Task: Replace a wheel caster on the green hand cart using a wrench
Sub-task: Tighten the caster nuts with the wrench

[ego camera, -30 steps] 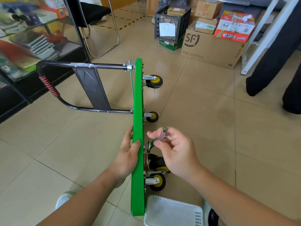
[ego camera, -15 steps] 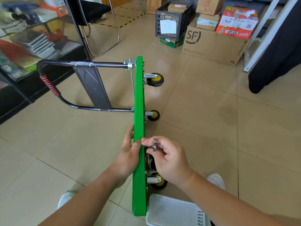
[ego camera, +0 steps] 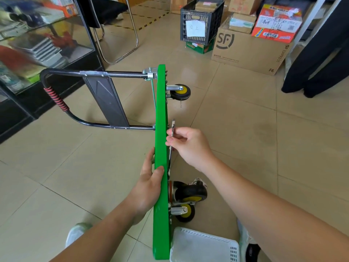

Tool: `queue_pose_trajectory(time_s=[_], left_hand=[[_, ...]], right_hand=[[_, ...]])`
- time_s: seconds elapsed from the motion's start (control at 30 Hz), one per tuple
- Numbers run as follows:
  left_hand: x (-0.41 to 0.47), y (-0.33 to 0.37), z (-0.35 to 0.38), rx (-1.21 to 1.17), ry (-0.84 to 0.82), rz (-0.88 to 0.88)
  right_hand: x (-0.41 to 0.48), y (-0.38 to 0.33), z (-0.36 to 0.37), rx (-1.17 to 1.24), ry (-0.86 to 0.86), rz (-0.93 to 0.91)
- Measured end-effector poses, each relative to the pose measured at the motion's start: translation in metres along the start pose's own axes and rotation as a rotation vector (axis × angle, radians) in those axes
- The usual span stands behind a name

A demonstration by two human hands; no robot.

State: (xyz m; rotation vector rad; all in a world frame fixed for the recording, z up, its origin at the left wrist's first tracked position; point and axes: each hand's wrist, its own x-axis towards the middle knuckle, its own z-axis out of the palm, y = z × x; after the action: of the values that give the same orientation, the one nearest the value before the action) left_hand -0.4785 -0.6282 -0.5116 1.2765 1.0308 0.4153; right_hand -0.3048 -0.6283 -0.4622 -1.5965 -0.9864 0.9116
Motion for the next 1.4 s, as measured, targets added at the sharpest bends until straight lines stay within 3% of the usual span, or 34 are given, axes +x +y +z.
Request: queue_pose_trajectory(time_s=[0.17, 0.3, 0.6, 0.73, 1.2, 1.4], left_hand=[[-0.001, 0.001, -0.001, 0.023, -0.001, 0.009], [-0.003, 0.003, 0.001, 0.033, -0.015, 0.038], [-0.006, 0.008, 0.004, 0.014, -0.009, 0.061], [-0.006, 0.008, 0.004, 0.014, -0.005, 0.069], [-0.005, 0.008, 0.004, 0.002, 0.007, 0.07], [-0.006, 0.008, 0.005, 0.003, 0.005, 0.047]], right_hand=[[-0.002, -0.006, -0.005, 0.075, -0.013, -0.011], [-0.027, -0.019, -0.022, 0.155, 0.015, -0.158], [-0.1, 0.016, -0.017, -0.065, 0.076, -0.567], [-0.106, 0.03, -0.009, -0.12, 0.101, -0.661], [-0.086, 0.031, 0.0, -0.135, 0.109, -0.686], [-0.041, 0.001, -0.005, -0.021, -0.011, -0.257]])
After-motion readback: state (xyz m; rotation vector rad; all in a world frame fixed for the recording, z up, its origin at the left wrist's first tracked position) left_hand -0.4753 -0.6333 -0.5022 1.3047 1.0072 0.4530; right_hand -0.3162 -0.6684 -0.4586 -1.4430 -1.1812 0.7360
